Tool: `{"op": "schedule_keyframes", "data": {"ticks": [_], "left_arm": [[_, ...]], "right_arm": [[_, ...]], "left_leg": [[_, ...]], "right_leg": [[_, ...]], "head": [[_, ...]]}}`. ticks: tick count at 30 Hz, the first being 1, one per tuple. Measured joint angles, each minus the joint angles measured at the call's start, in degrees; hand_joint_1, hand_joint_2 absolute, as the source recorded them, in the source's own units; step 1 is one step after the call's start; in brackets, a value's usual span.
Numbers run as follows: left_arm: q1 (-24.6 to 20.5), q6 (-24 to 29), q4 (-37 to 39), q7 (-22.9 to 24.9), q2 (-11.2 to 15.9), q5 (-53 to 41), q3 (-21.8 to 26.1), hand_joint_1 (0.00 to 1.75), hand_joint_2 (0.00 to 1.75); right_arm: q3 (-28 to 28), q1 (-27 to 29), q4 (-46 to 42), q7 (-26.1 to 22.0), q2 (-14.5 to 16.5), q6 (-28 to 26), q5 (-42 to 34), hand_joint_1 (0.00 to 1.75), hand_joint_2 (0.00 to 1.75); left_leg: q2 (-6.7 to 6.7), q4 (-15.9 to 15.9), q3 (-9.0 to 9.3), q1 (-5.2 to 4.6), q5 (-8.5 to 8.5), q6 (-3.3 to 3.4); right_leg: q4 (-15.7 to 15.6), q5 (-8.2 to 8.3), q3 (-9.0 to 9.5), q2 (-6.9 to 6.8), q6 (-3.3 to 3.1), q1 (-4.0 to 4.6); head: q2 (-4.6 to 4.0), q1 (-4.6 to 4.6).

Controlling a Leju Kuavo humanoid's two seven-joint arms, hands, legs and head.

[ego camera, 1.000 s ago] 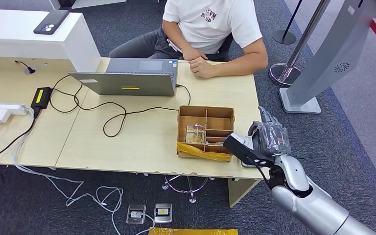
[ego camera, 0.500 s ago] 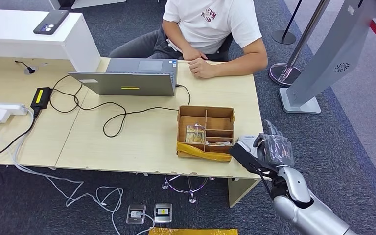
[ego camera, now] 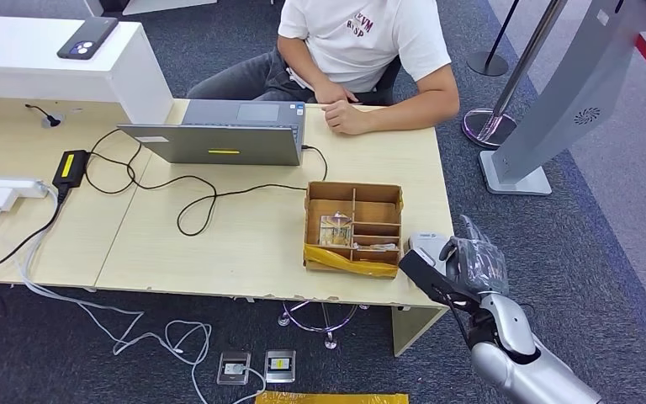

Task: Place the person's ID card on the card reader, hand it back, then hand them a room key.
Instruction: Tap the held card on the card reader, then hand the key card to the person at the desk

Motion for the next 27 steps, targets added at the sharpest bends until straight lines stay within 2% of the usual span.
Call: {"op": "schedule_keyframes", "data": {"ticks": [27], "left_arm": [[0.00, 0.04, 0.00, 0.00, 0.00, 0.09, 0.00, 0.00, 0.00]], "right_arm": [[-0.85, 1.40, 2.14, -1.92, 0.69, 0.16, -0.08, 1.75, 1.75]], "left_leg": [[0.00, 0.00, -0.01, 0.00, 0.00, 0.00]], "right_leg": [[0.00, 0.00, 0.00, -0.01, 0.00, 0.00]], "head": [[0.00, -0.01]]}}
